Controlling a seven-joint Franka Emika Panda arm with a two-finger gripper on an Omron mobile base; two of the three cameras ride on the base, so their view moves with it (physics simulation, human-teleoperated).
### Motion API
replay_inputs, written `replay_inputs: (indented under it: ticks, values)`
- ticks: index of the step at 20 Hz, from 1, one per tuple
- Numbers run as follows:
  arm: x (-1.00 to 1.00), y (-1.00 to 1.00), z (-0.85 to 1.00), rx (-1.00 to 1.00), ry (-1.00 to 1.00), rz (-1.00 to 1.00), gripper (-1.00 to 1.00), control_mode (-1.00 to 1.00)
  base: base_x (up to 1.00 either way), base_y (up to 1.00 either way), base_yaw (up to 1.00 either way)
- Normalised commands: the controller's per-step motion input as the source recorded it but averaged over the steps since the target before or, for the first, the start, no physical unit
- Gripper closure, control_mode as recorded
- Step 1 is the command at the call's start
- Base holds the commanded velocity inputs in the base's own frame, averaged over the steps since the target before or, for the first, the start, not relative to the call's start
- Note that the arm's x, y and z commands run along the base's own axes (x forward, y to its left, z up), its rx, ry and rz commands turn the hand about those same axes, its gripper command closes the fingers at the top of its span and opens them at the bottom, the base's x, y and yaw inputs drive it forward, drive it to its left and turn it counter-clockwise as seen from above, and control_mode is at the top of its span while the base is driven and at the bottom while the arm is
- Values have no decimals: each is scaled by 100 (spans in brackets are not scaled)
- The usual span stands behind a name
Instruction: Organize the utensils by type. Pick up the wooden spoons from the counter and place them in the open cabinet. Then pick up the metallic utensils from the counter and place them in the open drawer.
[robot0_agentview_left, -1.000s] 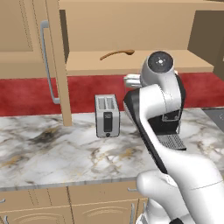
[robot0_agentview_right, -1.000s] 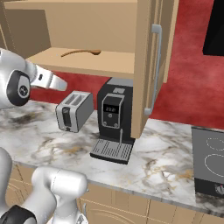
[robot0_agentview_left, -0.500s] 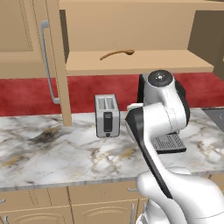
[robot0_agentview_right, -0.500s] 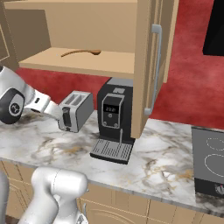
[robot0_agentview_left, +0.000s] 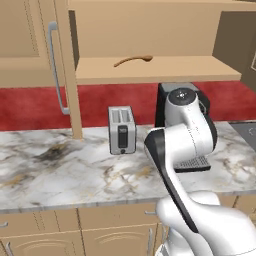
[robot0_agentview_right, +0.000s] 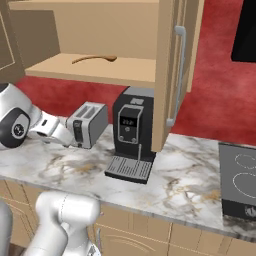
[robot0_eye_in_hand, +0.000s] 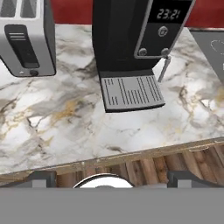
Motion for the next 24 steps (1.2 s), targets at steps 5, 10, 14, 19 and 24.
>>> replay_inputs:
  ticks: [5, 10, 14, 19, 24]
  values:
    - [0, 0, 0, 0, 0, 0, -100, 100, -100, -20, -8]
    - [0, 0, 0, 0, 0, 0, -100, 100, -98, -20, -25]
    - [0, 0, 0, 0, 0, 0, -100, 100, -51, -2, -82]
    - [0, 0, 0, 0, 0, 0, -100, 100, -26, 0, -100]
    - [0, 0, 0, 0, 0, 0, -100, 100, -6, -4, -100]
